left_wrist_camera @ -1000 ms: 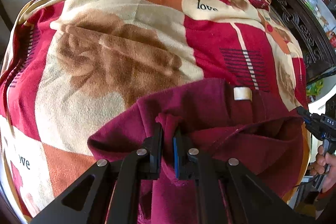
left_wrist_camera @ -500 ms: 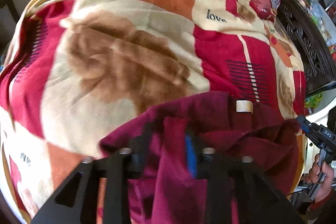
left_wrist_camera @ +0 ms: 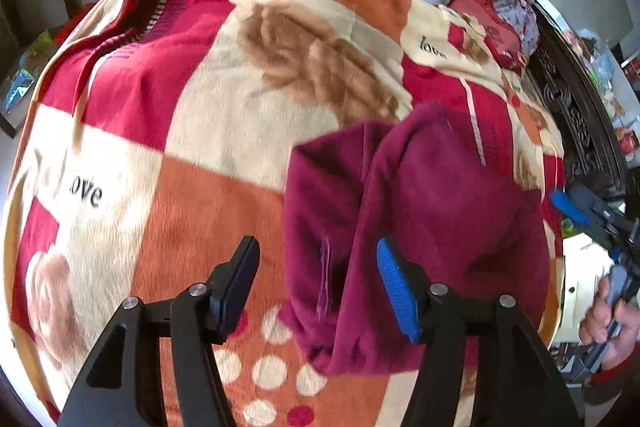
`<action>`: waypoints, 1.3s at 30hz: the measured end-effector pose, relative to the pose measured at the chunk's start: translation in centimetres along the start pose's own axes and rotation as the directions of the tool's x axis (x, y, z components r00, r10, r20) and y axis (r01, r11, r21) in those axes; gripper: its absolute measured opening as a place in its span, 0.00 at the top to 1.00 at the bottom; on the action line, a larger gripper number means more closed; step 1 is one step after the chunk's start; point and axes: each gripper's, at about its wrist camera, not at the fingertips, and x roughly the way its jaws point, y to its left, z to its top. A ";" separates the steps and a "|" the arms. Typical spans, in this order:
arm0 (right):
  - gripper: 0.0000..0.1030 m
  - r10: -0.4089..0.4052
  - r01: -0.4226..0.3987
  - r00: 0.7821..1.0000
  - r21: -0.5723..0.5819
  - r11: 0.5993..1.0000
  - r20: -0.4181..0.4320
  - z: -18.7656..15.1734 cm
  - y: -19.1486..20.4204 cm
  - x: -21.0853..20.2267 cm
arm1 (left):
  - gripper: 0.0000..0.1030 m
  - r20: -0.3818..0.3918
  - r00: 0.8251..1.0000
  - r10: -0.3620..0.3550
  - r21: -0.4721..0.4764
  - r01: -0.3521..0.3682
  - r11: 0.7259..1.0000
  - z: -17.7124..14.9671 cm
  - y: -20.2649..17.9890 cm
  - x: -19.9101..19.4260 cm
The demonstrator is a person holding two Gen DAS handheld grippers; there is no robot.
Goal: Fold small clothes
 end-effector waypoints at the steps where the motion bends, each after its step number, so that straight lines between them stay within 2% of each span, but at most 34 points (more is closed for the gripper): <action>1: 0.41 -0.024 0.024 1.000 -0.036 0.999 -0.013 0.1 0.8 1.0 | 0.41 -0.002 1.000 0.007 0.015 -0.007 1.000 -0.5 -0.2 0.0; 3: 0.41 -0.056 0.054 0.998 -0.106 0.993 -0.014 0.8 2.6 2.9 | 0.41 -0.015 1.000 -0.003 0.044 0.004 0.999 -1.8 -0.6 0.2; 8: 0.37 -0.090 0.080 0.994 -0.158 0.984 -0.058 3.5 4.9 7.6 | 0.41 -0.048 0.999 0.013 0.110 -0.007 0.994 -4.7 -1.6 1.8; 11: 0.38 -0.141 0.119 0.985 -0.198 0.973 -0.102 4.7 5.3 11.1 | 0.41 -0.052 0.998 0.030 0.149 -0.022 0.989 -5.9 -1.9 2.8; 14: 0.39 -0.179 0.146 0.975 -0.223 0.964 -0.134 4.9 5.0 14.1 | 0.41 -0.041 0.999 0.016 0.160 -0.009 0.987 -6.8 -1.7 3.5; 15: 0.52 -0.177 0.144 0.975 -0.223 0.964 -0.136 4.8 4.8 14.5 | 0.41 -0.040 0.999 0.001 0.144 0.005 0.989 -7.1 -1.3 3.8; 16: 0.74 -0.176 0.143 0.974 -0.217 0.966 -0.141 4.8 4.6 15.0 | 0.41 -0.041 0.999 -0.009 0.133 0.014 0.991 -7.3 -1.1 4.1; 17: 0.81 -0.171 0.139 0.973 -0.201 0.970 -0.152 4.7 4.3 15.3 | 0.41 -0.042 0.999 -0.020 0.125 0.025 0.992 -7.4 -0.8 4.3; 19: 0.88 -0.140 0.114 0.980 -0.177 0.978 -0.145 4.7 4.4 14.9 | 0.55 -0.050 0.998 -0.047 0.124 0.053 0.991 -7.8 -0.2 4.6; 20: 0.95 -0.129 0.104 0.983 -0.180 0.978 -0.133 4.7 4.8 14.5 | 0.72 -0.073 0.995 -0.072 0.119 0.080 0.990 -8.0 0.2 4.8; 23: 0.95 -0.074 0.055 0.993 -0.194 0.979 -0.092 5.3 6.4 12.7 | 0.93 -0.079 0.989 -0.127 0.098 0.134 0.986 -8.7 1.0 4.4; 26: 0.95 -0.038 0.021 0.996 -0.220 0.975 -0.076 6.1 8.0 12.5 | 0.94 -0.070 0.989 -0.132 0.093 0.138 0.986 -9.5 1.8 3.4; 30: 0.95 -0.058 0.033 0.993 -0.237 0.971 -0.101 5.9 8.8 15.5 | 0.94 -0.067 0.989 -0.135 0.049 0.139 0.989 -10.9 3.5 3.1; 36: 0.95 -0.080 0.058 0.989 -0.179 0.982 -0.121 5.1 6.9 19.9 | 0.93 -0.054 0.991 -0.119 0.049 0.122 0.991 -11.6 3.6 3.4; 39: 0.94 -0.082 0.064 0.991 -0.161 0.985 -0.106 5.1 6.9 19.3 | 0.93 -0.056 0.994 -0.098 0.040 0.100 0.994 -11.7 2.8 3.5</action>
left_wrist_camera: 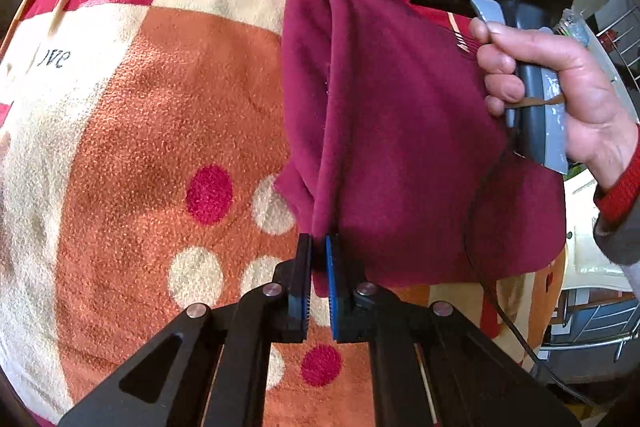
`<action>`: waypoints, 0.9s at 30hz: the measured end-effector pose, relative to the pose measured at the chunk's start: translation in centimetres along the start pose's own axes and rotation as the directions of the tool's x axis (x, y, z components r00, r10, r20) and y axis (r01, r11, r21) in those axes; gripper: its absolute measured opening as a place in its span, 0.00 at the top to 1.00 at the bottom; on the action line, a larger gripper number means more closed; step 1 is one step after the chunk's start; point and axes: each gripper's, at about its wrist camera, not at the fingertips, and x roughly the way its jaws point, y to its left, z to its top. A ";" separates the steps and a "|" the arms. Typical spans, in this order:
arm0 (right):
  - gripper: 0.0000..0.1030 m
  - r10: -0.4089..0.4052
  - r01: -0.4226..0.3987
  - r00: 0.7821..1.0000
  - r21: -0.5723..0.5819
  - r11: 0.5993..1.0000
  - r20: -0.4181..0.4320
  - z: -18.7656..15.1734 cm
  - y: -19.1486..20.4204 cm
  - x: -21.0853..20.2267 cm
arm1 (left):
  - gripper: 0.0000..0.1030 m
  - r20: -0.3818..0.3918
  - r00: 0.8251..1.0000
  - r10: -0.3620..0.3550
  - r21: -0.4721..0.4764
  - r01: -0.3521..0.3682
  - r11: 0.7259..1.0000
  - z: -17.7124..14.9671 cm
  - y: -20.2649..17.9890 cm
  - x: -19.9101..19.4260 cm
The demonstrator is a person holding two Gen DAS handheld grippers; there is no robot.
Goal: Fold small clothes
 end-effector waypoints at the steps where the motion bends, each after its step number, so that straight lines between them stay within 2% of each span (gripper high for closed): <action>1: 0.92 -0.002 0.002 1.000 0.001 1.000 0.006 0.0 0.1 -0.7 | 0.93 -0.002 1.000 0.012 0.001 -0.012 1.000 0.3 -0.2 0.0; 3: 0.83 -0.010 0.010 1.000 -0.005 1.000 0.005 -0.4 0.3 -2.8 | 0.93 -0.008 0.999 0.045 0.011 -0.045 0.999 0.6 -1.3 0.3; 5: 0.60 -0.008 0.008 1.000 -0.011 1.000 0.017 -1.0 0.2 -5.3 | 0.93 -0.014 0.996 0.087 0.027 -0.086 0.996 0.6 -2.3 0.2; 7: 0.54 -0.016 0.016 0.999 -0.010 1.000 0.035 -2.1 -0.2 -8.1 | 0.93 -0.014 0.992 0.123 0.041 -0.123 0.992 1.0 -3.6 0.1; 12: 0.54 -0.031 0.029 0.999 0.056 0.998 0.035 -5.9 -2.5 -13.3 | 0.92 -0.017 0.983 0.183 0.067 -0.181 0.981 1.5 -5.8 -1.1; 15: 0.54 -0.056 0.053 0.998 0.083 0.995 0.030 -8.2 -3.8 -14.7 | 0.92 -0.018 0.980 0.200 0.075 -0.198 0.977 1.8 -6.8 -1.6; 19: 0.54 -0.052 0.053 0.999 0.100 0.994 -0.010 -10.6 -5.4 -14.4 | 0.92 -0.011 0.971 0.241 0.081 -0.239 0.968 2.5 -7.4 -2.8; 23: 0.54 -0.167 0.169 0.986 0.138 0.976 -0.030 -11.5 -9.2 -13.2 | 0.92 0.021 0.968 0.249 0.048 -0.250 0.967 3.4 -7.2 -4.3; 24: 0.58 -0.221 0.223 0.975 0.179 0.958 -0.031 -11.7 -11.1 -13.1 | 0.92 0.025 0.967 0.252 0.043 -0.253 0.966 3.5 -7.2 -4.5; 25: 0.72 -0.221 0.220 0.975 0.207 0.953 -0.018 -11.9 -12.1 -13.4 | 0.92 0.028 0.968 0.250 0.034 -0.251 0.967 3.9 -7.5 -4.6; 27: 0.75 -0.209 0.194 0.978 0.311 0.931 0.017 -12.3 -14.6 -14.5 | 0.92 0.030 0.972 0.235 0.025 -0.236 0.971 4.6 -7.7 -4.3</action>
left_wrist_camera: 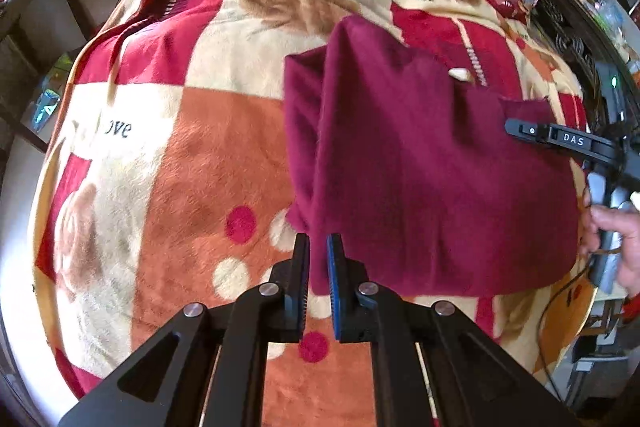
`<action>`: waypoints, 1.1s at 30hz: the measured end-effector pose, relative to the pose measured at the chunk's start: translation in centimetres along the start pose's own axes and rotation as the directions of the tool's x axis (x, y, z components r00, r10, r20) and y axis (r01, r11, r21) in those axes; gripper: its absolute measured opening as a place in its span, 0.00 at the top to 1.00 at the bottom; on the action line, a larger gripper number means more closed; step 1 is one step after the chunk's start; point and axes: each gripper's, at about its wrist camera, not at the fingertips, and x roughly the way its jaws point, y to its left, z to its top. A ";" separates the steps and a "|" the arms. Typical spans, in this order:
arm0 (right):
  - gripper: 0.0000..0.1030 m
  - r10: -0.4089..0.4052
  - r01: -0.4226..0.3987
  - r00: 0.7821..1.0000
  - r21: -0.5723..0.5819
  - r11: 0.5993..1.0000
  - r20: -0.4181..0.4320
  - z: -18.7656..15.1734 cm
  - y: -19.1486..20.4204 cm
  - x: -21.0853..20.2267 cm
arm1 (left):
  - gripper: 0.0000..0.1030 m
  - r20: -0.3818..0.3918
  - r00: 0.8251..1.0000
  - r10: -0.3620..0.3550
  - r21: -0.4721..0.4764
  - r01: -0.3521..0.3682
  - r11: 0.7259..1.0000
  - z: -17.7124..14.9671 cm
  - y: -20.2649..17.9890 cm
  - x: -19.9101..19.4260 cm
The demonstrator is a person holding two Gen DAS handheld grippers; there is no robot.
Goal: Fold small clothes
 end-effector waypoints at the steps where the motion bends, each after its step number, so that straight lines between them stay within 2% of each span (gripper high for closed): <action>1: 0.75 -0.008 0.008 1.000 0.028 1.000 0.007 0.2 -0.7 -0.5 | 0.92 0.001 1.000 -0.004 0.004 0.004 1.000 0.2 -0.3 0.0; 4: 0.71 -0.015 0.012 0.999 0.060 0.998 0.040 0.3 -2.2 -2.8 | 0.92 0.008 1.000 -0.017 0.033 0.016 0.999 1.4 -2.1 0.7; 6: 0.63 -0.029 0.026 0.998 0.061 0.998 0.055 0.2 -3.3 -4.5 | 0.91 0.020 0.999 -0.034 0.053 0.033 0.998 2.2 -3.3 1.1; 7: 0.55 -0.048 0.044 0.997 0.063 0.997 0.065 0.2 -3.8 -5.0 | 0.88 0.024 0.999 -0.041 0.066 0.039 0.997 2.8 -4.0 1.4; 8: 0.52 -0.073 0.068 0.994 0.065 0.996 0.076 0.2 -4.3 -5.6 | 0.86 0.022 0.999 -0.046 0.076 0.044 0.996 3.3 -4.6 1.8; 11: 0.49 -0.144 0.137 0.984 0.067 0.988 0.103 0.3 -5.7 -6.4 | 0.85 0.024 0.998 -0.056 0.080 0.054 0.995 4.4 -5.6 2.9; 15: 0.49 -0.102 0.094 0.991 0.090 0.991 0.085 1.3 -6.3 -4.5 | 0.84 0.004 0.998 -0.067 0.098 0.066 0.993 5.5 -6.9 4.7; 16: 0.52 -0.083 0.077 0.993 0.084 0.994 0.079 1.4 -6.1 -3.9 | 0.84 -0.004 0.998 -0.057 0.107 0.058 0.993 5.7 -7.3 5.2; 17: 0.78 -0.069 0.065 0.995 0.062 0.996 0.072 1.6 -5.8 -3.2 | 0.84 -0.012 0.999 -0.050 0.115 0.051 0.992 6.0 -7.6 5.8; 18: 0.92 -0.087 0.084 0.994 0.040 0.996 0.068 1.9 -5.4 -2.9 | 0.85 -0.014 0.999 -0.049 0.118 0.050 0.992 6.2 -7.9 6.1; 20: 0.93 -0.101 0.098 0.992 0.038 0.994 0.082 2.2 -5.5 -3.1 | 0.85 -0.010 0.999 -0.046 0.125 0.047 0.991 6.9 -8.5 6.7; 22: 0.93 -0.113 0.104 0.988 0.087 0.991 0.108 2.4 -6.7 -3.7 | 0.84 -0.004 0.999 -0.039 0.136 0.039 0.990 7.8 -9.0 7.5; 25: 0.93 -0.138 0.123 0.987 0.158 0.980 0.088 2.3 -8.8 -2.9 | 0.79 -0.003 1.000 -0.026 0.135 0.026 0.991 8.7 -9.3 9.0; 29: 0.91 -0.126 0.117 0.991 0.165 0.979 0.043 2.0 -9.0 -1.1 | 0.79 -0.014 1.000 -0.014 0.102 0.016 0.995 9.3 -9.2 10.1; 33: 0.79 -0.105 0.087 0.990 0.174 0.981 0.096 1.5 -8.2 -4.8 | 0.79 0.001 1.000 -0.011 0.095 0.010 0.995 9.1 -8.7 8.7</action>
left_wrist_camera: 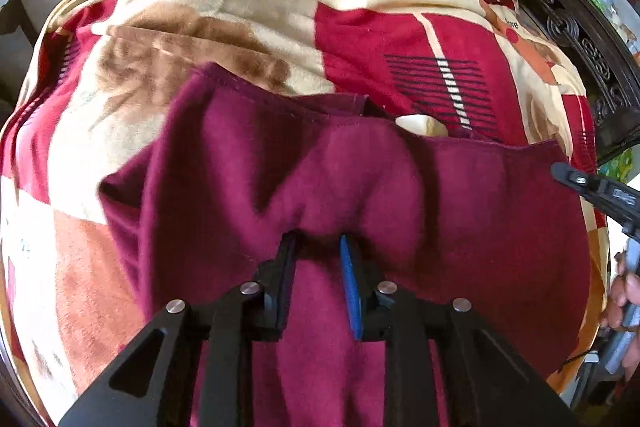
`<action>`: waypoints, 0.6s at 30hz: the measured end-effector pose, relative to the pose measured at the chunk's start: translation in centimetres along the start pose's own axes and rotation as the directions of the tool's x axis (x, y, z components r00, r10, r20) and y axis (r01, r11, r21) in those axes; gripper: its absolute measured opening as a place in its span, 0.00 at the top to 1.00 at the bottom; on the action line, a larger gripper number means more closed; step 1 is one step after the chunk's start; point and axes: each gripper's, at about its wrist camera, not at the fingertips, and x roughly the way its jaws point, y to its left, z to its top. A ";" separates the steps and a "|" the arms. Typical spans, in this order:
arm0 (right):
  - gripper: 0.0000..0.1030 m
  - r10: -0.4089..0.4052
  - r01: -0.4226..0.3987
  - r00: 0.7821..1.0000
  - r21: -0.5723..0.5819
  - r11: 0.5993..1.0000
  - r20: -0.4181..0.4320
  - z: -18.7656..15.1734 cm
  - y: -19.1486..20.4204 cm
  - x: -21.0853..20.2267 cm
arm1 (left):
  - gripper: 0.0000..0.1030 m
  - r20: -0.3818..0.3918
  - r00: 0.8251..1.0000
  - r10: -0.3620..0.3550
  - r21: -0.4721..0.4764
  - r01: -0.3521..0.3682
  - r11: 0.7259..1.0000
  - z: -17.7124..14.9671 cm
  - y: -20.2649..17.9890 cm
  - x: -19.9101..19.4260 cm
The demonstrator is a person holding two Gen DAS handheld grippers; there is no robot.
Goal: Fold small clothes
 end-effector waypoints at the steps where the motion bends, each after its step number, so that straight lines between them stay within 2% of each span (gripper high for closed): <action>1: 0.75 0.008 -0.008 1.000 -0.004 1.000 0.004 -0.2 0.2 -0.9 | 0.78 0.015 1.000 0.003 0.002 -0.003 1.000 0.0 0.2 -0.6; 3: 0.73 0.038 -0.038 0.999 -0.018 0.999 0.003 -1.0 0.8 -3.1 | 0.75 0.045 0.999 0.017 0.005 -0.018 1.000 0.3 0.4 -1.6; 6: 0.73 0.039 -0.042 0.998 -0.073 0.996 -0.040 -2.7 2.1 -4.6 | 0.62 0.089 0.996 0.031 -0.020 -0.029 0.999 1.2 1.2 -2.4; 8: 0.73 0.070 -0.077 0.995 -0.097 0.992 -0.073 -4.0 2.9 -4.5 | 0.62 0.089 0.995 0.044 -0.038 -0.041 0.998 1.8 1.6 -2.0; 10: 0.73 0.050 -0.061 0.994 -0.118 0.991 -0.094 -5.1 2.8 -3.9 | 0.62 0.082 0.995 0.051 -0.070 -0.046 0.997 2.5 2.4 -1.1; 11: 0.74 -0.013 -0.001 0.995 -0.134 0.991 -0.103 -5.7 2.4 -3.0 | 0.62 0.079 0.995 0.057 -0.079 -0.051 0.996 2.6 2.6 -0.7; 12: 0.76 -0.044 0.030 0.993 -0.130 0.991 -0.112 -6.0 1.9 -2.2 | 0.62 0.069 0.995 0.066 -0.096 -0.060 0.994 2.8 2.9 -0.1; 15: 0.78 0.004 -0.007 0.991 -0.026 1.000 -0.131 -6.4 -0.3 -0.7 | 0.61 0.053 0.997 0.059 -0.116 -0.052 0.992 3.3 3.4 1.2; 18: 0.76 0.020 -0.020 0.992 -0.001 1.000 -0.128 -5.8 0.1 -1.7 | 0.59 0.044 0.997 0.067 -0.101 -0.063 0.993 3.8 3.1 1.2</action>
